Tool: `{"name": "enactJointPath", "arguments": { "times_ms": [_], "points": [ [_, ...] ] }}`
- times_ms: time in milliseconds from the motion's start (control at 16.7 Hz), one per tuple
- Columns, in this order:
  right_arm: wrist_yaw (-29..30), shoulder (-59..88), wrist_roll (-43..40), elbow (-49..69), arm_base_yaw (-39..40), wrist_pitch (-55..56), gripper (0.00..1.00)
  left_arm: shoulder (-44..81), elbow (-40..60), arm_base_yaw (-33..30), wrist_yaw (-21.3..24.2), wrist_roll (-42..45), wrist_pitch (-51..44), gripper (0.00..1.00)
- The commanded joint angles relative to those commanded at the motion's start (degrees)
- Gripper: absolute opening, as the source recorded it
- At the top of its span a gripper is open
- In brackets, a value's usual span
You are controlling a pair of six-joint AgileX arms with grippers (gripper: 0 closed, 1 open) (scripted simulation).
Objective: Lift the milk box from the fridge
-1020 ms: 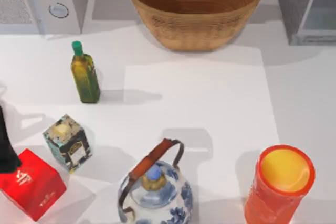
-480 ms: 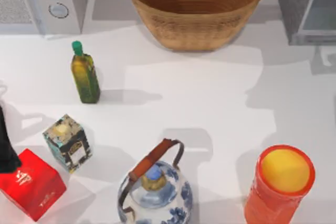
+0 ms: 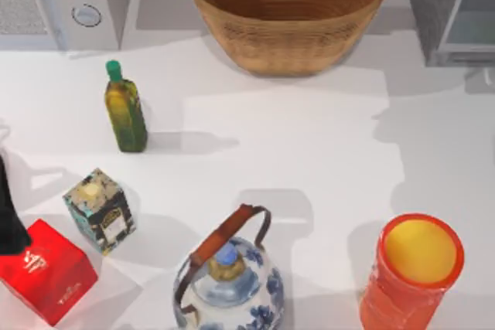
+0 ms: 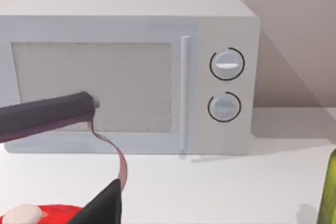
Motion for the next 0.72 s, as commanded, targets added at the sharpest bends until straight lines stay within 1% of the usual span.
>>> {"name": "enactJointPath", "arguments": {
  "times_ms": [180,540,720],
  "points": [
    [0.4,1.6,0.0,2.4,0.1,-1.1,1.00,0.0,0.0,0.0,0.0,0.0,0.0,1.00],
    [1.6,7.9,0.0,15.2,1.3,-7.3,1.00,0.0,0.0,0.0,0.0,0.0,0.0,1.00],
    [1.8,8.4,-0.1,16.2,1.4,-7.9,1.00,0.0,0.0,0.0,0.0,0.0,0.0,1.00]
  ]
}}
